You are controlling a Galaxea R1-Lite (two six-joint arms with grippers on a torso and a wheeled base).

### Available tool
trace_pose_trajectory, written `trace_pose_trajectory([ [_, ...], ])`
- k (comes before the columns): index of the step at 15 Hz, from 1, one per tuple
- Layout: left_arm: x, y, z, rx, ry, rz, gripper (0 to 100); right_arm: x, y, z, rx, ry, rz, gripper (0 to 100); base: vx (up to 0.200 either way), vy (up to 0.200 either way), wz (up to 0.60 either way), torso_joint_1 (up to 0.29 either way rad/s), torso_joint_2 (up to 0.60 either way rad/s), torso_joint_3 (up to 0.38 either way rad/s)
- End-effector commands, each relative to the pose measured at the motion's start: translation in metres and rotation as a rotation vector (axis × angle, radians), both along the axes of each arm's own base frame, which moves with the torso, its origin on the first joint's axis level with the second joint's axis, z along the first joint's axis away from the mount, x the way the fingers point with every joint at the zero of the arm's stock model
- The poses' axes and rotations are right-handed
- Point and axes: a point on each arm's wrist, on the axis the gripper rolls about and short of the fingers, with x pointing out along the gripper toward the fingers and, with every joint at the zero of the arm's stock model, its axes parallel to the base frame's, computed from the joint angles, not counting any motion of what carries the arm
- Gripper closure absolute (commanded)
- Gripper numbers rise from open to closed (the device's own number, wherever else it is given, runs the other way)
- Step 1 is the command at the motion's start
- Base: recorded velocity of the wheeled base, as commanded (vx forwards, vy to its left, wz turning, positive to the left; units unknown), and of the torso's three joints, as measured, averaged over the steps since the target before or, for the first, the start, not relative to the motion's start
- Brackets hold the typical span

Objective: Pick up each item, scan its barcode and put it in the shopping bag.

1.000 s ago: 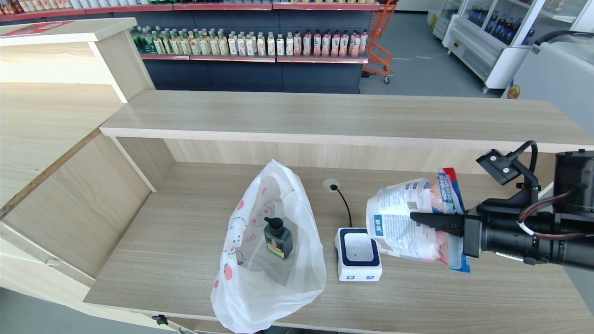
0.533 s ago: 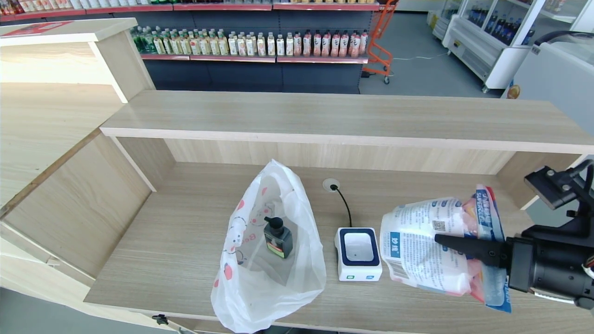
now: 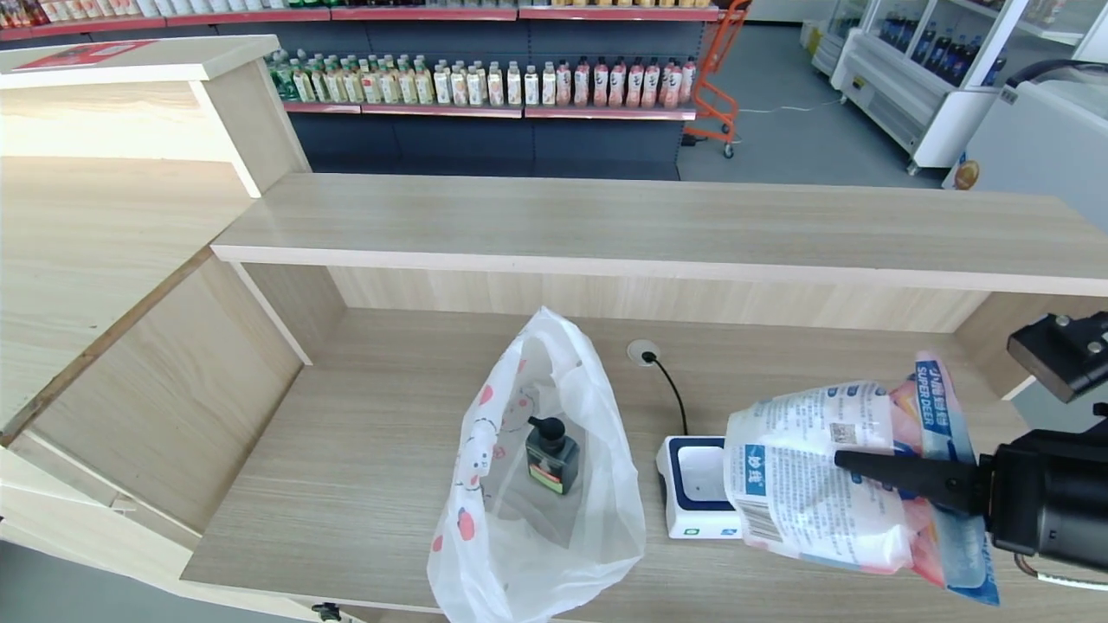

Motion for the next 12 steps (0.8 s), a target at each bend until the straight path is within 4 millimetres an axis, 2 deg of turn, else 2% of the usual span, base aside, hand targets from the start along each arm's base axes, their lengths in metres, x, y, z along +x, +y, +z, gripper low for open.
trace_pose_trajectory([
  [1, 0.000, 0.000, 0.000, 0.002, 0.000, 0.000, 0, -0.004, 0.004, 0.011, 0.020, -0.013, 0.026, 100, 0.000, 0.200, 0.00, -0.017, -0.01, 0.002],
  [4, 0.000, 0.000, 0.000, 0.000, 0.000, 0.000, 0, -0.006, 0.016, 0.009, 0.014, 0.028, 0.126, 100, 0.000, 0.000, 0.00, 0.000, 0.00, 0.000],
  [6, 0.000, 0.000, 0.000, 0.000, 0.000, 0.000, 0, -0.005, 0.028, 0.000, -0.011, 0.083, 0.189, 100, 0.000, 0.000, 0.00, 0.000, 0.00, 0.000],
  [7, 0.000, 0.000, 0.000, 0.000, 0.000, 0.000, 0, -0.002, 0.036, -0.011, -0.043, 0.124, 0.217, 100, 0.000, 0.000, 0.00, 0.000, 0.00, 0.000],
  [10, 0.000, 0.000, 0.000, -0.002, 0.000, 0.000, 0, 0.010, 0.042, -0.032, -0.137, 0.145, 0.250, 100, 0.000, 0.000, 0.00, 0.000, 0.00, 0.000],
  [12, 0.000, 0.000, 0.000, 0.000, 0.000, 0.000, 0, 0.024, 0.051, -0.049, -0.185, 0.186, 0.268, 100, 0.000, 0.000, 0.00, 0.000, 0.00, 0.000],
])
